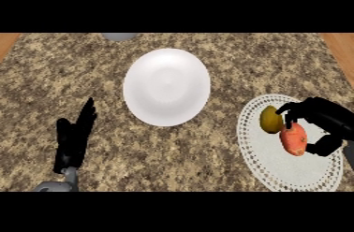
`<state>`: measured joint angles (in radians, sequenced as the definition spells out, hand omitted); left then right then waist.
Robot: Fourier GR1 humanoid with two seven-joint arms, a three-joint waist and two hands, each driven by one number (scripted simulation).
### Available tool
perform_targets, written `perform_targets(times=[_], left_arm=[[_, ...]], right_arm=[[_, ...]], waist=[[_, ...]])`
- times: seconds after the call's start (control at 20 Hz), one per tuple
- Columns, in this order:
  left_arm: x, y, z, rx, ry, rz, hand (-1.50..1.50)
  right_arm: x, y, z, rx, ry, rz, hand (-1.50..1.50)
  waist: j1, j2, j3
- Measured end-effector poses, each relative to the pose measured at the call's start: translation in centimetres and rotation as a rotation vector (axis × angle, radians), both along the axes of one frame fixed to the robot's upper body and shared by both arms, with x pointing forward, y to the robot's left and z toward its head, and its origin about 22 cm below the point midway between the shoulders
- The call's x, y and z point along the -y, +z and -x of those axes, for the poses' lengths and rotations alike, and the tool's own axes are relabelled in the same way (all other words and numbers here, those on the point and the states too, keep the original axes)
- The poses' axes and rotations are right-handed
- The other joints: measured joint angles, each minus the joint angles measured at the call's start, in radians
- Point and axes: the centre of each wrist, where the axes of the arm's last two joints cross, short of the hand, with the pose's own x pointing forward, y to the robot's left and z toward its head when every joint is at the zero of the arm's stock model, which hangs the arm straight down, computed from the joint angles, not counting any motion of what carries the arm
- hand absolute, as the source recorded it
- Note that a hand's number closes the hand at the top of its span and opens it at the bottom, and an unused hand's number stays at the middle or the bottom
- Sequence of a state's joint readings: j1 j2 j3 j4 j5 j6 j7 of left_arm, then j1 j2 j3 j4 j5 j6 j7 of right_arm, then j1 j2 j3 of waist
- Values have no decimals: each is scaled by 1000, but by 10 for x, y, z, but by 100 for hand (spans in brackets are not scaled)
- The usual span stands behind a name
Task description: Pick the squash from the placemat and place it in the plate
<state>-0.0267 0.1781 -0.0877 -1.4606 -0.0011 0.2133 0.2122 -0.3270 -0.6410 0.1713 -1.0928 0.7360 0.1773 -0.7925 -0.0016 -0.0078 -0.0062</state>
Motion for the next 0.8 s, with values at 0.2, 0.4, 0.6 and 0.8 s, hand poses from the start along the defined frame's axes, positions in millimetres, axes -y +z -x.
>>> perform_targets(times=[0.2,0.4,0.6,0.8], left_arm=[[3,0,-2,-1,-25,-8,0],[8,-1,-2,-5,-51,-9,0],[12,2,-7,-1,-63,-7,0],[11,3,-10,-1,-65,-6,0]], right_arm=[[-90,-8,-18,50,-67,-77,150],[-186,-3,-24,100,-140,-144,150],[-257,27,-22,199,-258,-220,150],[-301,65,-17,320,-419,-276,150]], waist=[[29,-7,-8],[55,-9,-7],[65,-8,-2],[69,-6,1]])
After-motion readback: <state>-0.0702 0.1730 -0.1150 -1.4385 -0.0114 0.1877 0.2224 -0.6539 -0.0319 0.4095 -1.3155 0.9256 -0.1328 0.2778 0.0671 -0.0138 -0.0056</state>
